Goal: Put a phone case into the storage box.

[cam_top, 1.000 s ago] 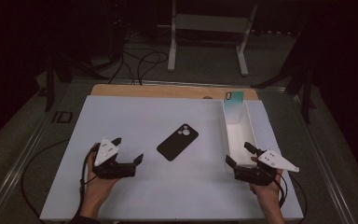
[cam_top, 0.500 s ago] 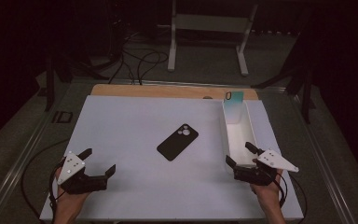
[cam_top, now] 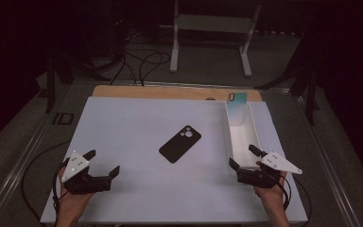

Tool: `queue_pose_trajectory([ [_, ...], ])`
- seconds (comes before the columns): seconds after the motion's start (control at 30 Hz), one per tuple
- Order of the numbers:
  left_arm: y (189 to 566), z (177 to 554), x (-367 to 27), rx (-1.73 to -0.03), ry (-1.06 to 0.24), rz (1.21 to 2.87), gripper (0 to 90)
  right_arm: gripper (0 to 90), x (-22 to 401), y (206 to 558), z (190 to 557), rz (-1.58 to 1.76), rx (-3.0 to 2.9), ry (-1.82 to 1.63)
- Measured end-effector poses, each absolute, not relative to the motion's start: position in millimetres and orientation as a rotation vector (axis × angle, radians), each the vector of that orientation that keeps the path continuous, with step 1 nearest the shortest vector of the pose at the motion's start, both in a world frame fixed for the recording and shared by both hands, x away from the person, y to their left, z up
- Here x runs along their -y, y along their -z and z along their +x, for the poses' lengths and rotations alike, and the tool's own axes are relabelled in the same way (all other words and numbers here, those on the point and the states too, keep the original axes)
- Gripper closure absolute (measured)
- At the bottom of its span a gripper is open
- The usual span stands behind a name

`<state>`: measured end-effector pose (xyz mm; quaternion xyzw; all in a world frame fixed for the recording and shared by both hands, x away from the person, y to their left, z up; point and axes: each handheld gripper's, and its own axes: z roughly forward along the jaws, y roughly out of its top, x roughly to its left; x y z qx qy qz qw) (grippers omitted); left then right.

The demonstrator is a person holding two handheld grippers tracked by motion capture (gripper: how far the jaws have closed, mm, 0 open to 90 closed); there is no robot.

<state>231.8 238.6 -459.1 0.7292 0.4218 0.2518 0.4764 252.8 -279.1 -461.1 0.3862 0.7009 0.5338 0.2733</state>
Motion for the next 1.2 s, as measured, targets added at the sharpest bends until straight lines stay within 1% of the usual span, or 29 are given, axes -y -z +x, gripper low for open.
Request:
queue_pose_trajectory([
  [0.13,454.1,241.8,-227.7,-1.032,-0.612,1.806,0.0,8.9,280.1,460.3,252.6,1.042,-1.88,-1.442],
  [0.2,451.8,249.3,-220.3,-1.027,-0.59,1.824,0.0,8.9,280.2,460.2,252.5,1.043,-1.877,-1.438],
  [0.43,445.9,278.3,-188.6,-1.001,-0.55,1.935,0.0,8.9,280.9,460.1,252.8,1.043,-1.874,-1.432],
  [0.63,444.5,298.6,-169.8,-0.985,-0.542,1.97,0.0,8.9,280.9,459.6,252.7,1.045,-1.876,-1.431],
  [1.03,453.2,326.0,-140.5,-0.986,-0.477,2.057,0.0,8.9,280.0,459.4,253.0,1.043,-1.888,-1.427],
  [1.2,460.0,342.9,-120.9,-0.981,-0.459,2.139,0.0,9.0,279.2,459.6,253.1,1.046,-1.893,-1.42],
])
